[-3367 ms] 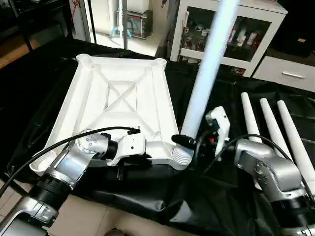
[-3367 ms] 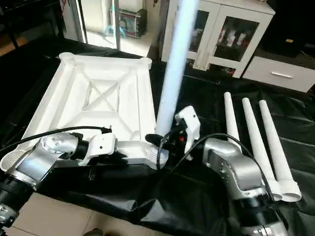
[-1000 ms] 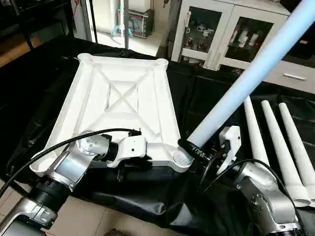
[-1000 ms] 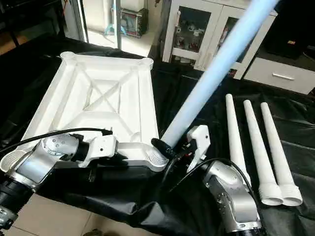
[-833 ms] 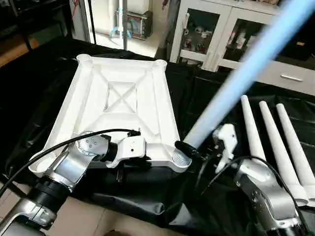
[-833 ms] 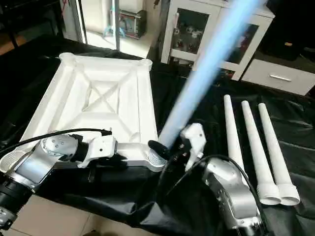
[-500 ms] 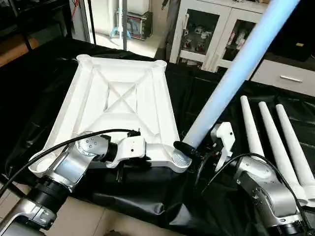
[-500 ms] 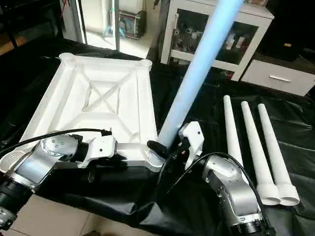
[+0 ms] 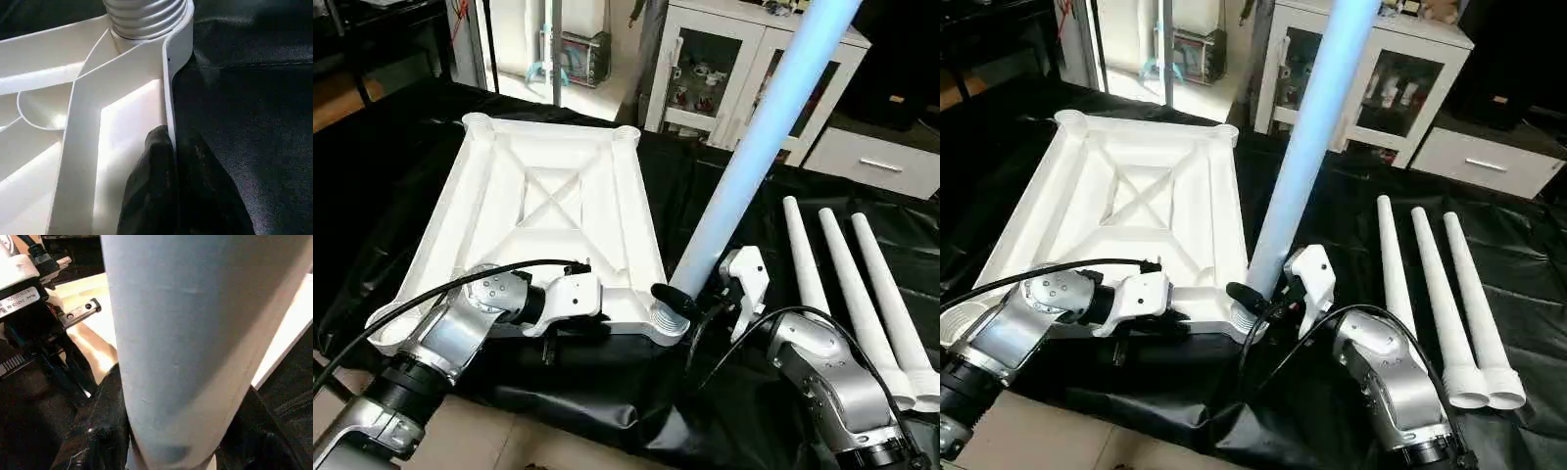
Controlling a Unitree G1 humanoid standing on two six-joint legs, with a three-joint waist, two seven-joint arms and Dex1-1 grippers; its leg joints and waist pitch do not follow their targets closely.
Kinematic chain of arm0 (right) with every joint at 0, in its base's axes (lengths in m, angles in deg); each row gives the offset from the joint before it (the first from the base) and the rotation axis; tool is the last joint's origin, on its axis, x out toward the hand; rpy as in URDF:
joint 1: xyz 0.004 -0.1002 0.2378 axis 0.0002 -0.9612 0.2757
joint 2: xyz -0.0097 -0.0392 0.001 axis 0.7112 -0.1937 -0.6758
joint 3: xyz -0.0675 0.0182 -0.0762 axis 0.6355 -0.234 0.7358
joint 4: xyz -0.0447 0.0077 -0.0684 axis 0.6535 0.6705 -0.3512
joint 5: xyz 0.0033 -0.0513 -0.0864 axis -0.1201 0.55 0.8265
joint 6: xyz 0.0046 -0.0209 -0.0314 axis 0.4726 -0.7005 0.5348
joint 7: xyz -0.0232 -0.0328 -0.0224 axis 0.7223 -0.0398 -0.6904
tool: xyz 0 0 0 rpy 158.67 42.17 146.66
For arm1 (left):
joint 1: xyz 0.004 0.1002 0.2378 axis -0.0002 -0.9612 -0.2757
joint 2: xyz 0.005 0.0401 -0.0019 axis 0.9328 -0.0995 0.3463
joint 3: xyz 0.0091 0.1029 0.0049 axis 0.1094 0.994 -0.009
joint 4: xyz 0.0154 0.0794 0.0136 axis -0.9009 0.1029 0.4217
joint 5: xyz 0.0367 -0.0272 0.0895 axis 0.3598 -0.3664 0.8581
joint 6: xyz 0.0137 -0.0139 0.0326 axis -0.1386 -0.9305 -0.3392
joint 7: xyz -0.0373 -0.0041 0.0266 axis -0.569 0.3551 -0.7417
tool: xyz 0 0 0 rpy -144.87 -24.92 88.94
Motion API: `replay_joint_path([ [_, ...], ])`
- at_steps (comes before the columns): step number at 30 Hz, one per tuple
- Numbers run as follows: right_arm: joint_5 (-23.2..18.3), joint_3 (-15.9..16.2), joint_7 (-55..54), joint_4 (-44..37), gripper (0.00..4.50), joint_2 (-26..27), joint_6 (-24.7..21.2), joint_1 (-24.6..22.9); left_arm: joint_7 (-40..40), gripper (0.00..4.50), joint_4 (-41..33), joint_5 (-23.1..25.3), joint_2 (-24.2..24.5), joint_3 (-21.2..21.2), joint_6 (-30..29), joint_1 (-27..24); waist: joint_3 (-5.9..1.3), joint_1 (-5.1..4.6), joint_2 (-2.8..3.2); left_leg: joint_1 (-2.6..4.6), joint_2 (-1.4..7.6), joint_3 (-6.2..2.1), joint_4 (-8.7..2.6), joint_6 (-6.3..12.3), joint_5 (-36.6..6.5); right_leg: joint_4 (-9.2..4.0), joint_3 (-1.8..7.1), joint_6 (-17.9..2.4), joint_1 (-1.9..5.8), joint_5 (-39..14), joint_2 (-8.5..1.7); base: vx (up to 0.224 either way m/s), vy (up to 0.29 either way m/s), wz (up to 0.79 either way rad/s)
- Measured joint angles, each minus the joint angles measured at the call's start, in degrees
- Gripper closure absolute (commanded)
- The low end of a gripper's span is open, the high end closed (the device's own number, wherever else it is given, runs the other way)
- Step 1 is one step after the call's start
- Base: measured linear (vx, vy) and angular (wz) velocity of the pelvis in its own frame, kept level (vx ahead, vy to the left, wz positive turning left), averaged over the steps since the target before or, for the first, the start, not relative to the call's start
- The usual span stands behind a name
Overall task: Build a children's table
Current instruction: Insert table leg to table base
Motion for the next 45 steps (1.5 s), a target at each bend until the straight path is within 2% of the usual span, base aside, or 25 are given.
replay_joint_path([
  [22,-1.97,-1.39,-1.03,1.33,2.64,1.64,-0.02,-0.12,0.36,4.5,0.01,0.03,0.04,-0.03,-0.08,-0.01,0.02,-0.29,0.02,0.0,-0.02,0.0,-0.17,0.0,0.0,-0.16,0.0,0.01,-0.02,0.0,0.0,0.0,0.0,0.0],
  [25,-1.59,-1.35,-2.6,1.58,2.64,2.25,0.4,0.04,1.03,4.5,-0.31,-0.1,-0.42,-0.34,-1.31,-0.15,0.05,-0.39,0.08,0.01,-0.03,0.0,-0.2,0.0,0.0,-0.19,0.0,0.0,-0.02,0.0,0.0,0.0,0.0,0.0],
  [28,0.64,-1.09,-6.47,3.92,2.64,3.87,1.99,1.61,3.64,4.5,-0.99,0.52,-1.92,-0.75,-4.77,-0.24,0.05,-1.0,0.17,0.04,-0.04,0.0,-0.2,0.0,0.0,-0.22,0.01,0.0,-0.05,0.0,0.0,0.0,0.0,0.0],
  [31,2.59,-1.24,-13.12,8.02,2.64,6.28,2.8,4.97,7.85,4.5,-1.16,1.36,-5.15,-0.96,-10.15,0.51,0.06,-1.65,0.26,0.13,-0.04,-0.03,-0.21,-0.01,0.0,-0.3,0.01,0.0,-0.15,0.0,-0.02,0.0,0.0,0.0],
  [35,6.19,-2.65,-26.02,16.18,2.64,10.5,3.75,12.44,16.41,4.5,0.99,3.12,-12.29,-1.39,-18.76,3.64,0.21,-2.86,0.46,0.02,-0.09,-0.03,-0.21,-0.02,0.01,-0.46,0.04,-0.05,-0.32,0.03,-0.03,0.0,0.0,0.0],
  [40,7.62,-6.49,-39.51,27.84,2.64,14.72,5.47,21.57,27.23,4.5,5.26,5.28,-21.46,-2.51,-27.32,8.16,0.21,-2.78,0.42,-0.71,-0.05,-0.02,-0.12,-0.13,0.1,-0.63,0.02,-0.3,-0.61,1.22,-0.01,0.0,0.0,0.0],
  [42,8.6,-7.03,-43.71,31.27,2.64,15.56,6.67,24.24,31.4,4.5,5.76,6.05,-24.28,-2.61,-29.67,9.3,0.21,-2.65,0.38,-1.15,0.02,-0.02,-0.13,-0.13,0.26,-0.68,0.01,-0.27,-1.04,1.26,0.09,0.0,0.0,0.0],
  [45,9.3,-7.89,-47.64,35.26,2.64,16.71,9.11,26.79,35.43,4.5,5.76,6.84,-26.84,-2.89,-31.86,9.76,0.27,-2.64,0.26,-1.27,0.03,-0.01,-0.2,0.31,0.33,-0.81,-0.03,-0.25,-1.1,1.26,0.1,0.033,0.0,-0.01],
])
